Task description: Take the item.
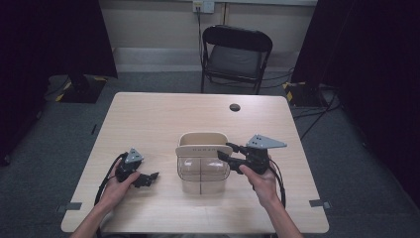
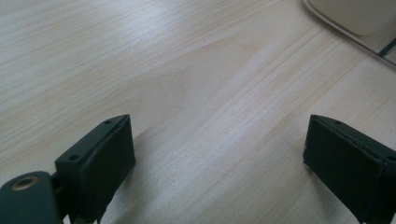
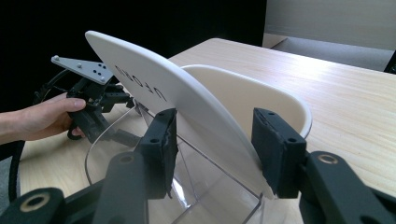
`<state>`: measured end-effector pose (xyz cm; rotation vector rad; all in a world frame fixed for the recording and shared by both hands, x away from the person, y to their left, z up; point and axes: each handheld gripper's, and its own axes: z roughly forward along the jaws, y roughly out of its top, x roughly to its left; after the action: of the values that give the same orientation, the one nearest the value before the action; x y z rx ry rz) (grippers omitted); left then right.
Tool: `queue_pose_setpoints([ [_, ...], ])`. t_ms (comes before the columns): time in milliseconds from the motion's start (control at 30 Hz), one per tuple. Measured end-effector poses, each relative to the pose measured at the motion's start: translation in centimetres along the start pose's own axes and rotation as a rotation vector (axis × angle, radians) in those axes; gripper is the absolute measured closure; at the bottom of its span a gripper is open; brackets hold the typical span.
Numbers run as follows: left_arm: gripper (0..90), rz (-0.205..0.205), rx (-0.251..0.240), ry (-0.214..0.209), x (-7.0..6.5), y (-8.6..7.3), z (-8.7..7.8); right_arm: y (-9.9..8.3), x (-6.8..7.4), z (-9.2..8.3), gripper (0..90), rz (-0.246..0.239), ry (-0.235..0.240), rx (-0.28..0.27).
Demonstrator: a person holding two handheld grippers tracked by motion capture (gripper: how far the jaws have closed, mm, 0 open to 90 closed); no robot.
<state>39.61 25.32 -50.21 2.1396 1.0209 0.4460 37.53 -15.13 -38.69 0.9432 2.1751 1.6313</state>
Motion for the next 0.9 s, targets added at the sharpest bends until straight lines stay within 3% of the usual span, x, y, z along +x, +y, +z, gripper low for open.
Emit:
queue_pose_setpoints([
  [900,8.1,0.0,0.0,0.0,0.0,0.0,0.0,0.11,0.05,0.07,52.1,-0.004,-0.011,0.001],
])
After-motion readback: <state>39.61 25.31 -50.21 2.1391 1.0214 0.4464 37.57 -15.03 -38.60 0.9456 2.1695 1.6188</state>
